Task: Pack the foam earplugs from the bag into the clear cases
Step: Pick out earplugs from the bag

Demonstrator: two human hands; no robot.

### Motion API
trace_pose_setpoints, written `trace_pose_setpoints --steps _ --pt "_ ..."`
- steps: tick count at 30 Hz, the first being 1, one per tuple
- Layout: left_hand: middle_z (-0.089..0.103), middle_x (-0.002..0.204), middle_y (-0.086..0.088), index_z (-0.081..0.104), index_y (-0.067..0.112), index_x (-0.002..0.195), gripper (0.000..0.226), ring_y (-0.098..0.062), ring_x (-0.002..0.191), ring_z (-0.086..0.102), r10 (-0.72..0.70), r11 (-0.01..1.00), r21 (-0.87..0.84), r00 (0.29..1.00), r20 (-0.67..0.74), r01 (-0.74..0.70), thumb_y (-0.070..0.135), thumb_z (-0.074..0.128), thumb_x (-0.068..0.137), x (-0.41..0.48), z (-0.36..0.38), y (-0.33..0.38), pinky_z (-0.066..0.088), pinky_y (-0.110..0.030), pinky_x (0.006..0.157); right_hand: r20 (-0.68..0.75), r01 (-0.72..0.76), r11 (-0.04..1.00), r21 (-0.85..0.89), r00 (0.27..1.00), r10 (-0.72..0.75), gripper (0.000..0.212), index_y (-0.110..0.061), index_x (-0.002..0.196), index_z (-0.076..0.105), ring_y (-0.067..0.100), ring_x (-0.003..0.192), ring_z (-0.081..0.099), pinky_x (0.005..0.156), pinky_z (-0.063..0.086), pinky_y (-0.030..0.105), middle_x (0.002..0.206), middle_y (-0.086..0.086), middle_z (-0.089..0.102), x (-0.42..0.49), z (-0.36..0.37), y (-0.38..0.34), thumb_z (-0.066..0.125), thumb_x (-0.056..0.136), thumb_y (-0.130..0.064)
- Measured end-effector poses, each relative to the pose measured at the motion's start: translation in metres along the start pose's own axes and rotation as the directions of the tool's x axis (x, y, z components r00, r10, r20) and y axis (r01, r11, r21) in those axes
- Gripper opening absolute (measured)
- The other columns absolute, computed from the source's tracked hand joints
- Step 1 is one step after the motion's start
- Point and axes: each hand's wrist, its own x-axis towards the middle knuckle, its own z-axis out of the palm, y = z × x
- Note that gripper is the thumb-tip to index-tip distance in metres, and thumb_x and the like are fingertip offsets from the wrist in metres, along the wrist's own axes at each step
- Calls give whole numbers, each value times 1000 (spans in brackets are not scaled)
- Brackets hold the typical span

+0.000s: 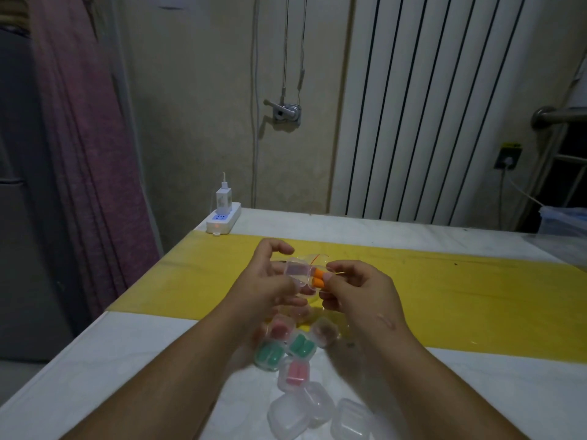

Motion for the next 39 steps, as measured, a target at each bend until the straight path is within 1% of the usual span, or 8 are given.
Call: trace_pose_setpoints --steps 2,5,11,15,19,26,31,39 --pt "66 91 -22 48 13 98 40 -36 78 66 -33 983 -179 998 53 42 -2 49 61 1 -2 -1 54 -45 76 -21 -26 999 47 999 27 9 -9 92 68 9 55 66 53 52 25 72 8 70 1 0 -2 69 85 -5" --pt "66 91 -21 56 8 94 23 -36 82 66 -15 986 -163 996 83 29 -5 52 76 1 -1 -3 52 -55 87 -13 -62 997 38 998 63 8 -13 90 68 9 55 66 48 48 24 72 6 71 0 -1 -4 73 83 -11" --pt "68 85 -11 59 3 89 21 -25 74 68 55 998 13 998 13 -55 1 75 76 0 5 -3 59 -35 71 60 -115 979 169 992 107 18 -9 90 71 13 52 58 51 51 23 60 5 65 -8 -1 -10 80 75 -14" --pt "67 84 -11 59 3 91 22 -25 75 67 54 998 14 998 -14 -54 -2 74 76 2 4 -5 58 -38 74 89 -157 955 253 986 138 9 -3 93 70 14 52 57 49 50 24 64 9 65 -5 1 -11 63 90 -8" --pt "67 83 -10 59 3 89 19 -22 73 67 81 996 49 996 -35 -79 -8 70 79 4 3 -6 57 -39 75 115 -179 933 314 982 150 27 -1 91 70 15 54 56 50 49 27 68 8 67 -4 3 -10 47 99 -13" --pt "72 101 -6 61 3 94 18 -20 86 68 106 988 119 990 -89 -95 -4 70 81 6 0 -4 60 -37 75 71 -77 997 -30 994 79 9 -10 88 74 2 53 56 51 45 21 61 -6 69 -6 -1 -8 74 83 -18" --pt "69 88 -2 64 11 81 20 -14 74 61 153 981 157 957 -248 -116 -8 64 79 11 -10 -4 48 -28 58 75 10 977 -211 997 6 7 -9 83 75 4 50 50 47 39 14 60 -5 65 0 -15 -16 78 79 -14" --pt "67 84 -2 66 15 78 27 -17 67 55 176 958 278 917 -358 -76 -10 58 78 16 -13 -9 45 -26 53 379 30 738 -675 871 312 8 -15 79 77 9 66 64 66 54 25 77 4 75 -4 -31 -23 82 72 -16"
